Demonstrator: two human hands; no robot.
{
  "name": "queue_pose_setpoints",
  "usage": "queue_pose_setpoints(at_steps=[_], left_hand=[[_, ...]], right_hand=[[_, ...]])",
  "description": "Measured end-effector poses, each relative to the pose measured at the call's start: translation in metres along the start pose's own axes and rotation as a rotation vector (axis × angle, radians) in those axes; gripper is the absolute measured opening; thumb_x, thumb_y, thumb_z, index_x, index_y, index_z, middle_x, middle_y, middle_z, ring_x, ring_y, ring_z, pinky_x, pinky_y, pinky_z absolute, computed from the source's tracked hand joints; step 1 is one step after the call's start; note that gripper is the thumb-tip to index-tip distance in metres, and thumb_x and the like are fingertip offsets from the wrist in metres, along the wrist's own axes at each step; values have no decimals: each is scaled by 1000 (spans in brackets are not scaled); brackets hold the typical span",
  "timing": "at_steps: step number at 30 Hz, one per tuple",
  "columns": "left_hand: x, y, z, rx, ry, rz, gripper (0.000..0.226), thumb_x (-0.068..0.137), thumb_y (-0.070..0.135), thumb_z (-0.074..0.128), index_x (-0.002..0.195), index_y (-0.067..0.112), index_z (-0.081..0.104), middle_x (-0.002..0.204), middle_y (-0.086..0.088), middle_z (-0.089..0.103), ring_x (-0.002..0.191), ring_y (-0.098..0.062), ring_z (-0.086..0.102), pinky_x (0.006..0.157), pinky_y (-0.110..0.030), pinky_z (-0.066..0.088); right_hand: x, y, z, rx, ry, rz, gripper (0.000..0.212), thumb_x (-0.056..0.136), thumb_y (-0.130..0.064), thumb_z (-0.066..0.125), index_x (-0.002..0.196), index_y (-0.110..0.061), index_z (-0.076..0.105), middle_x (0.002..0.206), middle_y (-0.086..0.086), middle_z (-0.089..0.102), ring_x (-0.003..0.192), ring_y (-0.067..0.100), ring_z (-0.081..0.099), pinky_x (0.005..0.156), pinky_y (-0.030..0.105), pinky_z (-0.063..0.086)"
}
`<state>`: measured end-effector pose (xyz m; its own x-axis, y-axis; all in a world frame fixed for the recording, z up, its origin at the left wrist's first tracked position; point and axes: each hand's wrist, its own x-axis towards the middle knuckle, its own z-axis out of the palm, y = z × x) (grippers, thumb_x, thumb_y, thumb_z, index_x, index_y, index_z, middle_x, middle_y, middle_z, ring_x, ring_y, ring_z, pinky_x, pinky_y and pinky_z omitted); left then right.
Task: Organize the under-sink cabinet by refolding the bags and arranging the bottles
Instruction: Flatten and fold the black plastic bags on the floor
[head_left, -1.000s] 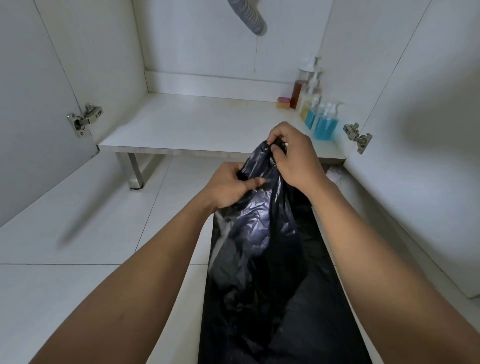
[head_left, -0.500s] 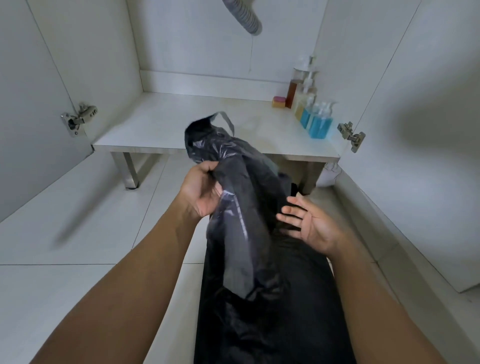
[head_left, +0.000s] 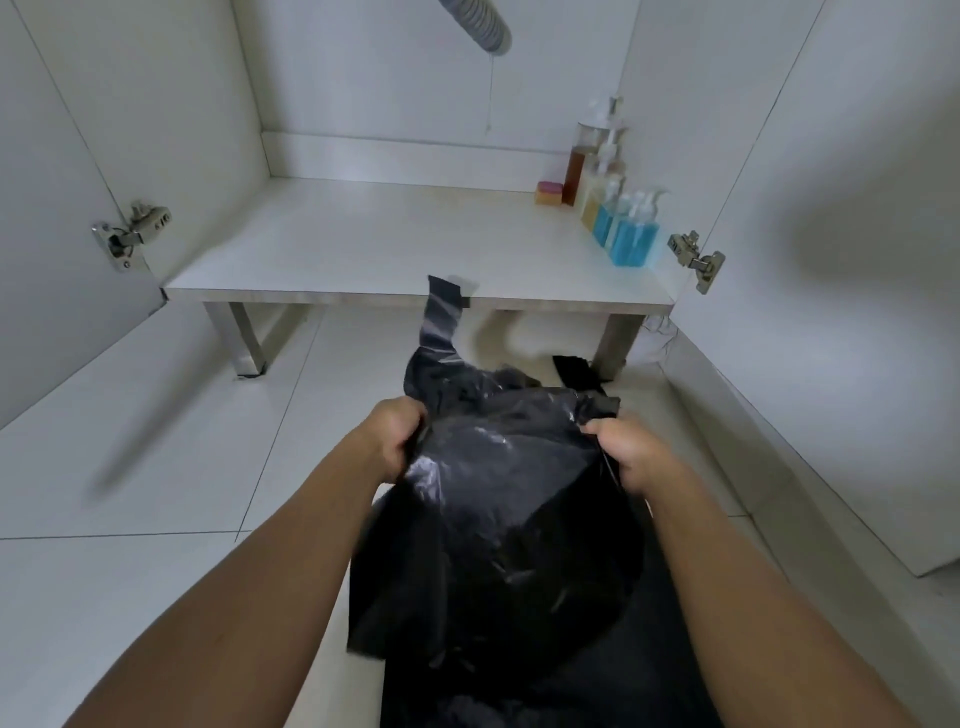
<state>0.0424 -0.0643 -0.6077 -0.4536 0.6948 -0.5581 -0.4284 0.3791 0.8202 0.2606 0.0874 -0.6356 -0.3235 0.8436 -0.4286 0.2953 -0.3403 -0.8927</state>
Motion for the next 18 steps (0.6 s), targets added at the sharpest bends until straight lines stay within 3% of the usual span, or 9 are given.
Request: queue_pose_setpoints(at_steps=[2, 3, 4, 5, 7, 10, 12, 15, 18], left_hand=[[16, -12, 1, 159, 152, 293, 37, 92, -6, 34, 103, 7, 67, 95, -17, 69, 78, -27, 67, 73, -38, 61], [21, -18, 1, 232, 191, 484, 47, 92, -7, 34, 123, 13, 64, 110, -11, 69, 93, -21, 66, 87, -32, 57], [24, -26, 1, 303, 197, 632, 55, 93, -7, 34, 138, 16, 55, 120, -4, 66, 100, -13, 64, 93, -21, 52], [31, -35, -1, 375, 200, 690, 59, 94, -6, 36, 148, 17, 45, 123, 1, 63, 98, -7, 62, 89, -12, 48], [46, -51, -6, 510, 229, 574, 65, 97, 5, 46, 156, 19, 25, 124, -1, 62, 89, -9, 61, 82, -18, 50], [64, -75, -12, 678, 119, 215, 102, 93, 29, 65, 157, 20, -14, 144, -17, 51, 118, -36, 58, 100, -39, 46], [70, -83, -13, 687, 74, 165, 113, 92, 37, 70, 155, 27, -24, 152, -17, 44, 131, -38, 51, 108, -43, 39], [80, -92, -14, 663, 100, 235, 106, 91, 36, 71, 159, 30, -11, 155, -12, 41, 133, -37, 49, 114, -46, 37], [88, -95, -15, 708, 133, 334, 71, 94, 22, 65, 152, 27, 25, 140, -10, 55, 119, -32, 58, 106, -43, 45]], right_hand=[[-2, -7, -5, -162, 65, -230, 57, 96, 0, 52, 146, -27, 45, 126, -3, 65, 106, 14, 64, 85, 31, 55], [-4, -10, -6, -199, 71, -329, 68, 99, -1, 50, 154, -35, 29, 130, -11, 58, 113, 8, 57, 92, 27, 50], [-4, -11, -6, -238, 78, -396, 74, 100, -2, 50, 157, -38, 18, 134, -14, 54, 119, 7, 52, 98, 26, 44], [-1, -9, -6, -262, 99, -441, 73, 100, -5, 51, 157, -37, 17, 138, -12, 53, 123, 8, 50, 101, 28, 41], [11, 4, -6, -287, 158, -396, 65, 99, -15, 59, 155, -27, 29, 140, -2, 56, 126, 18, 53, 100, 30, 41], [32, 28, -13, -467, 163, -110, 74, 81, -36, 77, 144, -14, 43, 137, 12, 58, 120, 33, 57, 103, 41, 48], [42, 36, -19, -617, 106, 35, 79, 74, -32, 77, 141, -7, 43, 134, 19, 56, 117, 37, 57, 102, 44, 49], [54, 41, -24, -729, 172, 103, 72, 84, -22, 68, 143, -4, 31, 135, 22, 51, 118, 39, 55, 100, 45, 49], [58, 39, -26, -824, 137, 76, 77, 89, -23, 66, 150, -8, 21, 138, 17, 50, 121, 37, 54, 101, 43, 47]])
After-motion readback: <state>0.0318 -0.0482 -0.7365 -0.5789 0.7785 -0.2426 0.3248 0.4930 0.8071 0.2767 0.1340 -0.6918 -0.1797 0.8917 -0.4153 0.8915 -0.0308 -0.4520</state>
